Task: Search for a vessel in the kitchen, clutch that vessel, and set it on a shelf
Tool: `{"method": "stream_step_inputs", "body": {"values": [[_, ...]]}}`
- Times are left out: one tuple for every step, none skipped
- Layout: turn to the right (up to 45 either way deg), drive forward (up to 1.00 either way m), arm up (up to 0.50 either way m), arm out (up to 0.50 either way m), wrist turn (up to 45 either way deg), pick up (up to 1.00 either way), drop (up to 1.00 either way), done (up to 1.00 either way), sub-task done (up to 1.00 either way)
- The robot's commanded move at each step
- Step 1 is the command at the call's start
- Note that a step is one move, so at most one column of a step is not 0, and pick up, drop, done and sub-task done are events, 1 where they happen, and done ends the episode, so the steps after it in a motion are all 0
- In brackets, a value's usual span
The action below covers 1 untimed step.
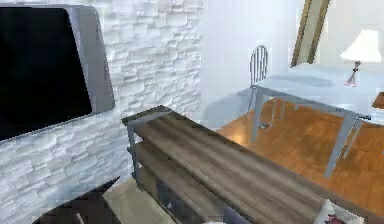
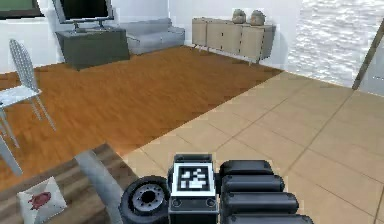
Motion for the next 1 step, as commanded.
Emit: {"method": "stream_step_inputs", "body": {"values": [[45.0,0.00,0.00,0.00,0.0,0.00,0.00,0.00,0.00]]}}
